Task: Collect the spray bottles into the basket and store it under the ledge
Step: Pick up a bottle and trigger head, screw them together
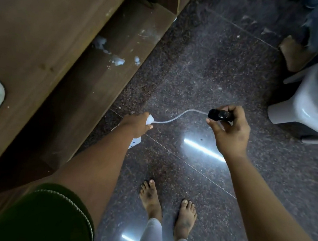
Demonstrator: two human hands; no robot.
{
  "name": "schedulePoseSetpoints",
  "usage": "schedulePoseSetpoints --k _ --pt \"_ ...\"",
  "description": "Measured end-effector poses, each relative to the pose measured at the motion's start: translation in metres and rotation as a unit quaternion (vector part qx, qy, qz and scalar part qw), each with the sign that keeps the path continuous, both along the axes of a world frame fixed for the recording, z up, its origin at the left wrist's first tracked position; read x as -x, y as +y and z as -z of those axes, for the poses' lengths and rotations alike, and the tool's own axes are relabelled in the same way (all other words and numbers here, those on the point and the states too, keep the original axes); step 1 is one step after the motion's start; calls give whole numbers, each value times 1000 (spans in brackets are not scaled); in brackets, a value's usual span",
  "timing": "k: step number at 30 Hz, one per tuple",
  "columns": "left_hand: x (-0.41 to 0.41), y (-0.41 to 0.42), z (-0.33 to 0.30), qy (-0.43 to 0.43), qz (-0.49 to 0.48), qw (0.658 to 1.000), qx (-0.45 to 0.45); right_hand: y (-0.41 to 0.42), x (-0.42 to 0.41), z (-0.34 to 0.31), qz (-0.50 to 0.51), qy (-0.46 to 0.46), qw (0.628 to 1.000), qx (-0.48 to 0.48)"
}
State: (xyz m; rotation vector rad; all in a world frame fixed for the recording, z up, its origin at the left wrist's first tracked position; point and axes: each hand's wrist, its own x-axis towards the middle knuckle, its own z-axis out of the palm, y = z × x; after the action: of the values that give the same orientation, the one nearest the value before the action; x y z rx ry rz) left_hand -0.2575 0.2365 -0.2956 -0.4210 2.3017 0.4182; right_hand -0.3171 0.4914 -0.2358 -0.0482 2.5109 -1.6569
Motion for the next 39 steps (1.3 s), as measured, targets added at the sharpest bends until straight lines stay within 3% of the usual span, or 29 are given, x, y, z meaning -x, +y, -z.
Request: schedulePoseSetpoints --k 8,26,35,39 --pt "-3 3 0 -6 57 997 48 -14 -1 -2 -44 38 998 -16" --pt "-14 -2 -7 -12 50 997 55 -24 -8 -13 -85 59 994 -17" --pt "-21 4 -6 12 89 993 76 -38 -9 -31 -99 -70 991 61" --pt "-25 3 -8 45 63 995 66 -35 1 -35 -123 -111 984 70"
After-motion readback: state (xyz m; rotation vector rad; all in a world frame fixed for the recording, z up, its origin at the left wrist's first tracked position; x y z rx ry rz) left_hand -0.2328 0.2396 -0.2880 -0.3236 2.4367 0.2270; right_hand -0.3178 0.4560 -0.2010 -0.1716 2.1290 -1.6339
